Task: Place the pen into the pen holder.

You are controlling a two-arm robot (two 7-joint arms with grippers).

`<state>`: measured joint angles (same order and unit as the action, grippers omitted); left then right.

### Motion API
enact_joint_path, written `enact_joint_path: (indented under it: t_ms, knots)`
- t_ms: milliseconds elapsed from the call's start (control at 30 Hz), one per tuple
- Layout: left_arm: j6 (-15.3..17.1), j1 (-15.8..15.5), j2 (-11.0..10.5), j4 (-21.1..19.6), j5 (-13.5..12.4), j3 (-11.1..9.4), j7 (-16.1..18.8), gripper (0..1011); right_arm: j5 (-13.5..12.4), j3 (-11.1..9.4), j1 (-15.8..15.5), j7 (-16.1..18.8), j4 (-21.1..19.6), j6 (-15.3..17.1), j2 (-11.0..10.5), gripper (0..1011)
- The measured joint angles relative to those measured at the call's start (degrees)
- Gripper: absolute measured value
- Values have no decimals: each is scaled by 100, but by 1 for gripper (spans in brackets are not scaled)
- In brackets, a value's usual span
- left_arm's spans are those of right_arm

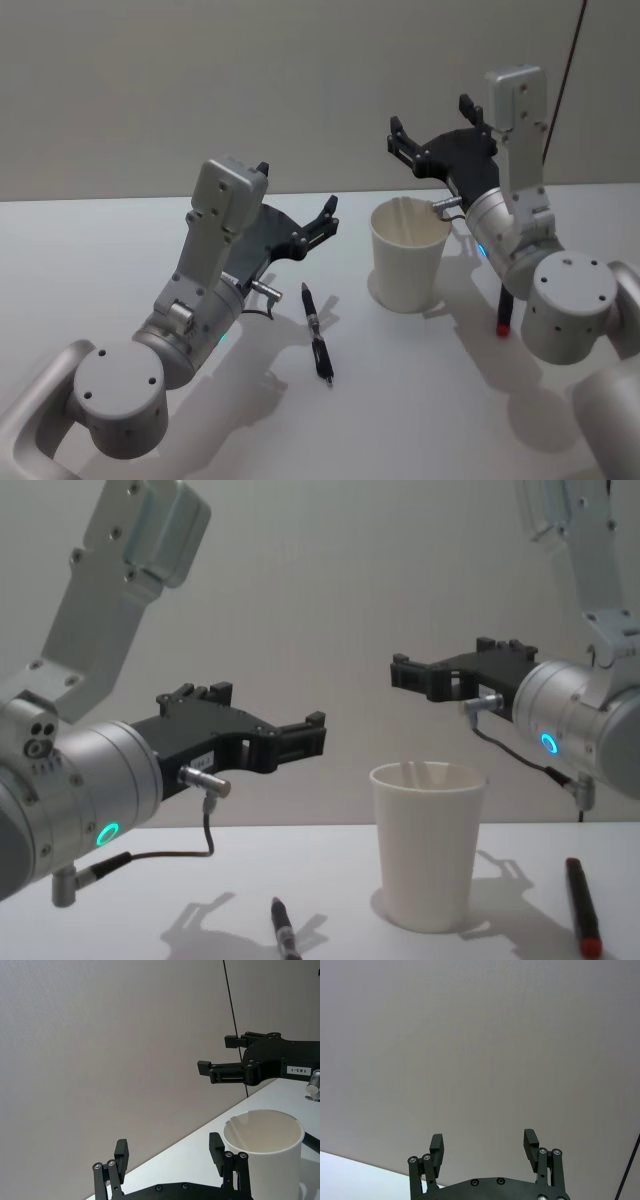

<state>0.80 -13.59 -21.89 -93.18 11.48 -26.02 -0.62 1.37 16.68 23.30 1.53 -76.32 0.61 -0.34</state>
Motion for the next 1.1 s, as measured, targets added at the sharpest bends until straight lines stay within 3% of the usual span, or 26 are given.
enact_joint_path:
  t_ms: [1100]
  knots:
    - [0,0,0,0,0,0,0,1001,0,0,0,0,0,0,0,1002]
